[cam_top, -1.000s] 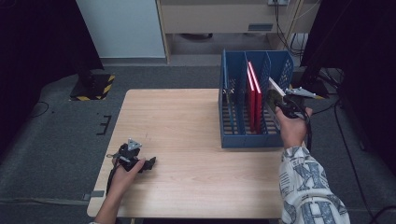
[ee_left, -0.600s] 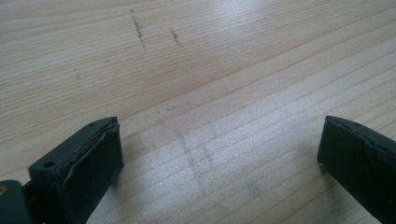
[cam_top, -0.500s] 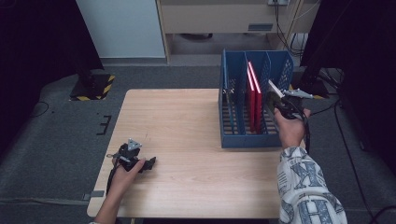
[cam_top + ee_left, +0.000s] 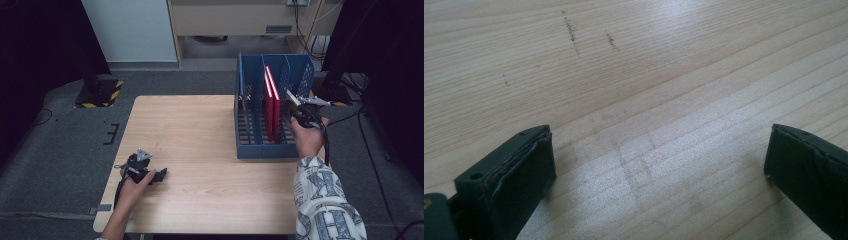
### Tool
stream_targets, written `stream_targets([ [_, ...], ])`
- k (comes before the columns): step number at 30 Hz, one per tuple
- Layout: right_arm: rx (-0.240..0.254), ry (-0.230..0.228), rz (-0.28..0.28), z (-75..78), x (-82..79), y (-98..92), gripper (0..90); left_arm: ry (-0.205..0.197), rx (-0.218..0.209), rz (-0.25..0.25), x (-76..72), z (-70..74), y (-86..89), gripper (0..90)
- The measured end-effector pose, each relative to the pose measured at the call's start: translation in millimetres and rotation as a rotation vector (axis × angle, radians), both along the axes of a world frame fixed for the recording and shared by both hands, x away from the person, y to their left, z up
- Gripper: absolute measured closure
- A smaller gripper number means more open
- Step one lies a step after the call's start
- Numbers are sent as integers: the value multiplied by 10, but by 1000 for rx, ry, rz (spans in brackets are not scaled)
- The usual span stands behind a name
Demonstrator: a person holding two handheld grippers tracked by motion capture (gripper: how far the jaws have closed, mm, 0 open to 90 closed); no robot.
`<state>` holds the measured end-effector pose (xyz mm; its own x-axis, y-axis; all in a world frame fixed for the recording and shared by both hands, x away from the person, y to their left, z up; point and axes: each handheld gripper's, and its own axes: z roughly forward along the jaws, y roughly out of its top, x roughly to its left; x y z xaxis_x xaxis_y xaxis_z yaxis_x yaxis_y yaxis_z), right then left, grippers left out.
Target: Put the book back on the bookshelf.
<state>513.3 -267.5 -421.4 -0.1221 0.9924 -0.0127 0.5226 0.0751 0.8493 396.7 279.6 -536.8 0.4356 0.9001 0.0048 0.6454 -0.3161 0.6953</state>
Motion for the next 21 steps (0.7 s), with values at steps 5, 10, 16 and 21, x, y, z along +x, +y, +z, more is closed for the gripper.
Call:
stream_targets([
  [5, 4, 13, -4, -48, 49, -4, 755, -1, -1, 0, 2, -1, -2, 0],
  [10, 8, 31, -12, -105, 94, -2, 755, -1, 0, -2, 4, -1, -3, 0],
  [16, 7, 45, -12, -142, 125, -2, 755, -1, -1, -2, 6, -1, -5, 0],
  [21, 0, 60, -5, -175, 134, 16, 755, -1, -1, -3, 7, -1, -6, 0],
])
